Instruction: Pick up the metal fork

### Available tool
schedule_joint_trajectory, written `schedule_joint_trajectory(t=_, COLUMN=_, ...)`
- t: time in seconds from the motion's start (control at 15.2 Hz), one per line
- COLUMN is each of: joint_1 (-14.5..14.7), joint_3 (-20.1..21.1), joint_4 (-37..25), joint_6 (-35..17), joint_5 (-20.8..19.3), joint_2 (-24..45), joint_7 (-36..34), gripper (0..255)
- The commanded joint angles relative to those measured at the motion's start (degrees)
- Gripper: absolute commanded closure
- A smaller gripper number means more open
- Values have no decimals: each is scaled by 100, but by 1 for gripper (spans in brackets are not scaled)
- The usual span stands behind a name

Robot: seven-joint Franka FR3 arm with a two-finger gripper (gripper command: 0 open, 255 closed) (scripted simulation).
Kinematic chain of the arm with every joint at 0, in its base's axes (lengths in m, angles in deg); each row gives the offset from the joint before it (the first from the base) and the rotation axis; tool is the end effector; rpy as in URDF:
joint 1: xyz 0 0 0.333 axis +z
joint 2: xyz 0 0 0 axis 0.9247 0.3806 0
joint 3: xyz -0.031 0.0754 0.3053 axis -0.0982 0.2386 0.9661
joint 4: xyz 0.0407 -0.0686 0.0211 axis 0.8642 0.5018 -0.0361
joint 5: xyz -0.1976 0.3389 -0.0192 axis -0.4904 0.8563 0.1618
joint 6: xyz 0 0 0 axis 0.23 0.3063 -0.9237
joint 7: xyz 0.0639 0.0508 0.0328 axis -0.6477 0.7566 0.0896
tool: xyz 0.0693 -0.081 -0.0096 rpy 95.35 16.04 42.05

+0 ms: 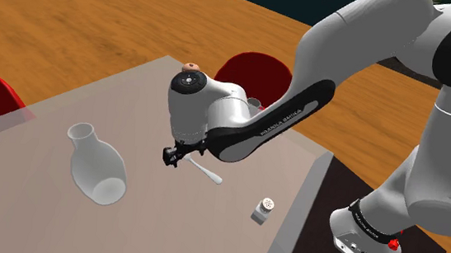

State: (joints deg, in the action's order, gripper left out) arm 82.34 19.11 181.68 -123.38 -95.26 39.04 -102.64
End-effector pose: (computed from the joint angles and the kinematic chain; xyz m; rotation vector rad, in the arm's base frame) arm 0.4546 0.3884 0.2589 3.0318 -0.1188 0.1709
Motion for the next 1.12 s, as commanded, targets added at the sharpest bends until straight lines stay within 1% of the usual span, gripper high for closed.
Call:
schedule_joint_trajectory(t=0.0, joint_1=19, joint_3=-33, joint_4=28, joint_6=-77, joint_5=-60, joint_2=57, joint_7=-50, gripper=0)
schedule_joint_trajectory(t=0.07, joint_1=19, joint_3=-33, joint_4=29, joint_6=-77, joint_5=-59, joint_2=57, joint_7=-49, gripper=0)
schedule_joint_trajectory(t=0.13, joint_1=21, joint_3=-34, joint_4=27, joint_6=-78, joint_5=-62, joint_2=62, joint_7=-52, gripper=255)
schedule_joint_trajectory(t=0.73, joint_1=19, joint_3=-33, joint_4=28, joint_6=-77, joint_5=-60, joint_2=57, joint_7=-49, gripper=255)
schedule_joint_trajectory(t=1.06, joint_1=-74, joint_3=98, joint_4=4, joint_6=179, joint_5=178, joint_2=-222, joint_7=138, gripper=255)
